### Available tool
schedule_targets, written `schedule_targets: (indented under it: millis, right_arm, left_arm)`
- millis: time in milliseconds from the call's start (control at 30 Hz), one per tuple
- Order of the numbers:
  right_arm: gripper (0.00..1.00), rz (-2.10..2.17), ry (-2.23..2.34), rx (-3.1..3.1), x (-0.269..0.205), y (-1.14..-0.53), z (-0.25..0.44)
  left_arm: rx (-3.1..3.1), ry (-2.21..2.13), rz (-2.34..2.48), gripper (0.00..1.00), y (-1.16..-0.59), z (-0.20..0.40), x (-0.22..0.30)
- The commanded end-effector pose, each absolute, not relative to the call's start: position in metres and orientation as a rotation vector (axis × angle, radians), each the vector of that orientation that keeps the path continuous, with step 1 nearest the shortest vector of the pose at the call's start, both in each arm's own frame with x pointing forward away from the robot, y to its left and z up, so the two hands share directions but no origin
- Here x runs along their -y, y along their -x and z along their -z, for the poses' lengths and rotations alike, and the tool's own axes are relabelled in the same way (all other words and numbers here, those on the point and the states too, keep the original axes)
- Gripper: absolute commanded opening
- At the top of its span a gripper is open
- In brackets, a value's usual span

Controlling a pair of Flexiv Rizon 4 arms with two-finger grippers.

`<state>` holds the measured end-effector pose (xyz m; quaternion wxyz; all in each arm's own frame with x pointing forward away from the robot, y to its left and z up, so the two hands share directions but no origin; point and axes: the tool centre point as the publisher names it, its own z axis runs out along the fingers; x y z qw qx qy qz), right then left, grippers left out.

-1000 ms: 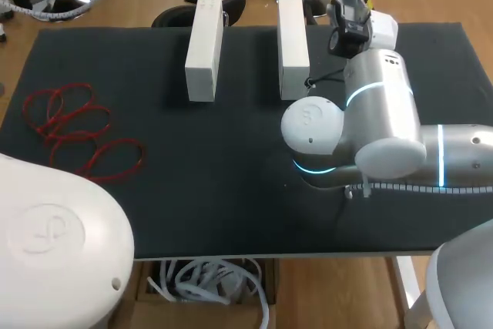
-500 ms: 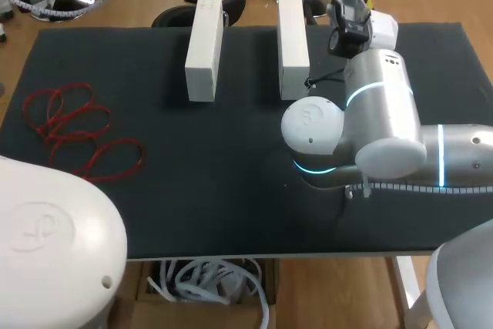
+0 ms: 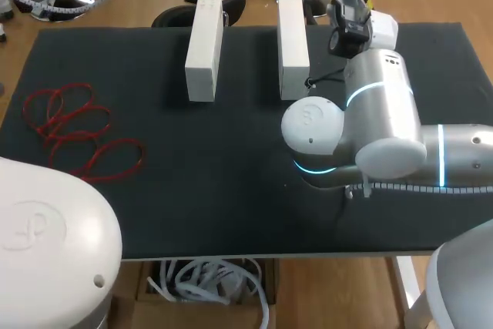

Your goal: Grab the tape and strap the tape.

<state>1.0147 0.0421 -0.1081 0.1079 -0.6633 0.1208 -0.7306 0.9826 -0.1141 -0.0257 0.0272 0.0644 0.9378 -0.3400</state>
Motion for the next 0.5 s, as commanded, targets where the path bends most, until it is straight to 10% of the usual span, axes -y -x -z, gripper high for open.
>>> schedule_targets:
  millis: [33, 500]
  right_arm:
    - [0.00, 2.145, 1.958, -0.352, -0.041, -1.015, 0.106]
    - [0.00, 2.222, 2.498, 0.307, -0.011, -0.989, 0.081]
  left_arm:
    - [-2.899, -0.198, 1.047, 0.00, -0.983, 0.025, 0.114]
    - [-2.899, -0.198, 1.047, 0.00, -0.983, 0.025, 0.114]
